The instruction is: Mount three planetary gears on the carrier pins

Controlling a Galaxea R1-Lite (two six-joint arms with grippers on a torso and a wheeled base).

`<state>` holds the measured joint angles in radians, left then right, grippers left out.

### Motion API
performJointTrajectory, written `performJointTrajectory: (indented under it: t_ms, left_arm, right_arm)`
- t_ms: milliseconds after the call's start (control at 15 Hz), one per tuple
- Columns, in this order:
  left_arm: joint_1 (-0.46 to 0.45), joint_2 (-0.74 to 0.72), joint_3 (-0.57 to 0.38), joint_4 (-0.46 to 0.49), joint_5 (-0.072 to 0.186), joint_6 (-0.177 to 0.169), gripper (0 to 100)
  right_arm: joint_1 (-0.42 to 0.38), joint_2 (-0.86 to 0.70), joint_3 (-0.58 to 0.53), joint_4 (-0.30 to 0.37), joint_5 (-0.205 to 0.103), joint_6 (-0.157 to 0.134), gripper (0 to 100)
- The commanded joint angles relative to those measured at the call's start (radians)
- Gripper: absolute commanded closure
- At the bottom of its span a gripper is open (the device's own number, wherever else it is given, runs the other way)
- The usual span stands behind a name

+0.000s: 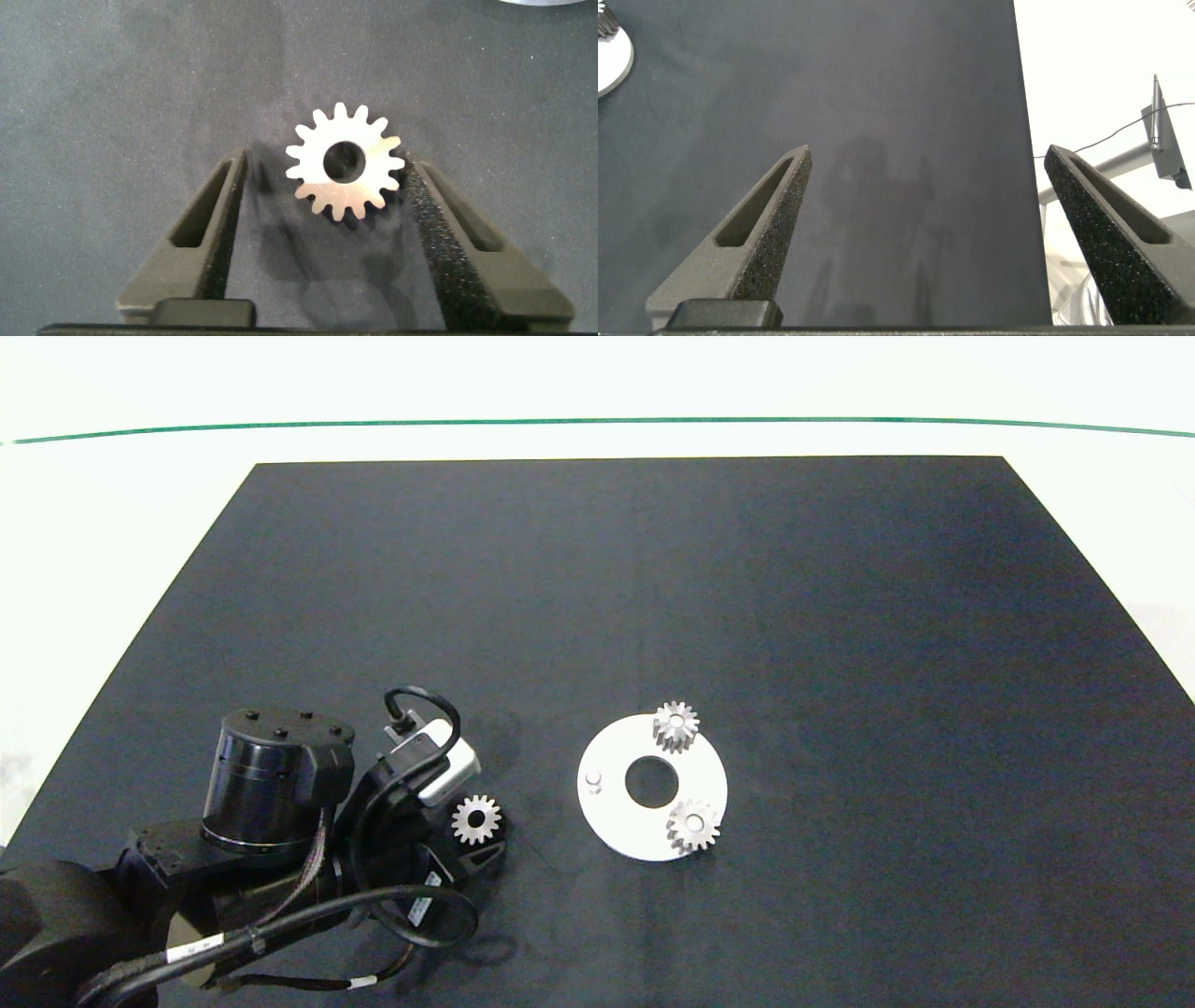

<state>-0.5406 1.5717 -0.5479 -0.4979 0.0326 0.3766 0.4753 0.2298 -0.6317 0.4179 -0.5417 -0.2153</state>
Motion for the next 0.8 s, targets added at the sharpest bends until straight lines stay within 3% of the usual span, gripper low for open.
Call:
performJointTrajectory:
  t_ms: [67, 800]
  left_arm:
    - [0.001, -0.002, 0.000, -0.002, 0.000, 0.001, 41]
    - [-0.009, -0.002, 0.000, -0.001, 0.001, -0.002, 62]
  right_arm:
    - [0.000, 0.005, -0.002, 0.002, -0.004, -0.001, 0]
    - [-0.001, 0.008, -0.008, 0.004, -0.006, -0.003, 0]
